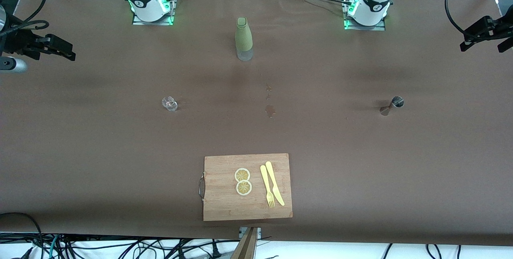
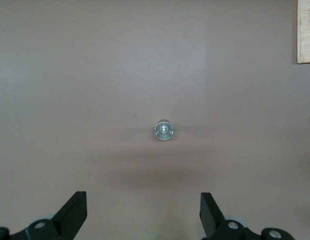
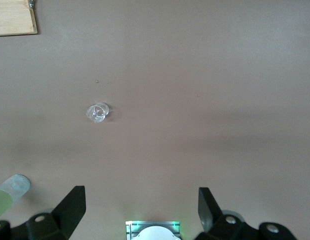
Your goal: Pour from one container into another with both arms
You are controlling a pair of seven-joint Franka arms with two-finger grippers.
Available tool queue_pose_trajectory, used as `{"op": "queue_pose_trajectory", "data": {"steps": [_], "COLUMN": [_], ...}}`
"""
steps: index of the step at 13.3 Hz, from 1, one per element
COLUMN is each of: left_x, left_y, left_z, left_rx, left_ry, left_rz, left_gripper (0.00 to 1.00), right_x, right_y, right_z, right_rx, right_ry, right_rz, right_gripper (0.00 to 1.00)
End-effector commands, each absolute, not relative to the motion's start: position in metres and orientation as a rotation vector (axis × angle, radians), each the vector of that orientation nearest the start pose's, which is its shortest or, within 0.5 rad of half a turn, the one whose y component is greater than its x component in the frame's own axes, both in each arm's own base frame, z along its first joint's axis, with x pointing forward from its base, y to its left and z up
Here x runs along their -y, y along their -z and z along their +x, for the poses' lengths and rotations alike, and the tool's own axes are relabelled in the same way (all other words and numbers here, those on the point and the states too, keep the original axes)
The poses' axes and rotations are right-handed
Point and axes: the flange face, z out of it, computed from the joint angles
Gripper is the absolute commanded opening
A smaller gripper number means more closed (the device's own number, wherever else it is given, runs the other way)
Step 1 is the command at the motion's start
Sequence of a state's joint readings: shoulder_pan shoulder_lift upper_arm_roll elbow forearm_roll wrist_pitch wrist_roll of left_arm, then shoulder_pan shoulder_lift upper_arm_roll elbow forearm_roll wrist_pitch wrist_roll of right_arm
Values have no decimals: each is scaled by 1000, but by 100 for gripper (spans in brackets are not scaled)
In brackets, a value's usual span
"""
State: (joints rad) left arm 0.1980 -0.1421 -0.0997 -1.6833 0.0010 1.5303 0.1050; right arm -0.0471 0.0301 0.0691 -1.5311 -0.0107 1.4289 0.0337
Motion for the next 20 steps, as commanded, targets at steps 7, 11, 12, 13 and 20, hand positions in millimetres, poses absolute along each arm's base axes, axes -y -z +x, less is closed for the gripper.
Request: {"op": "queue_pose_trajectory", "data": {"steps": [7, 11, 12, 13, 20], "left_x": [-40, -40, -40, -41, -39], "left_y": [-645, -645, -645, -645, -640], "left_z": [496, 496, 496, 496, 486], "left_rx": [-36, -34, -34, -31, -34], "left_ry": [5, 5, 5, 5, 21], "left_rz": [-3126, -3126, -3126, -3126, -3120], "left_gripper": [100, 100, 100, 100, 100], "right_x": [-7, -7, -7, -7, -7], "right_y": [-619, -619, -619, -618, -618], "right_z": [547, 547, 547, 547, 548], "right_rx": [-7, -5, -5, -5, -7], "right_ry": [-196, -198, -198, -201, -201], "right_rz": [-3158, -3157, -3157, -3157, -3157], "right_gripper": [100, 100, 100, 100, 100]}}
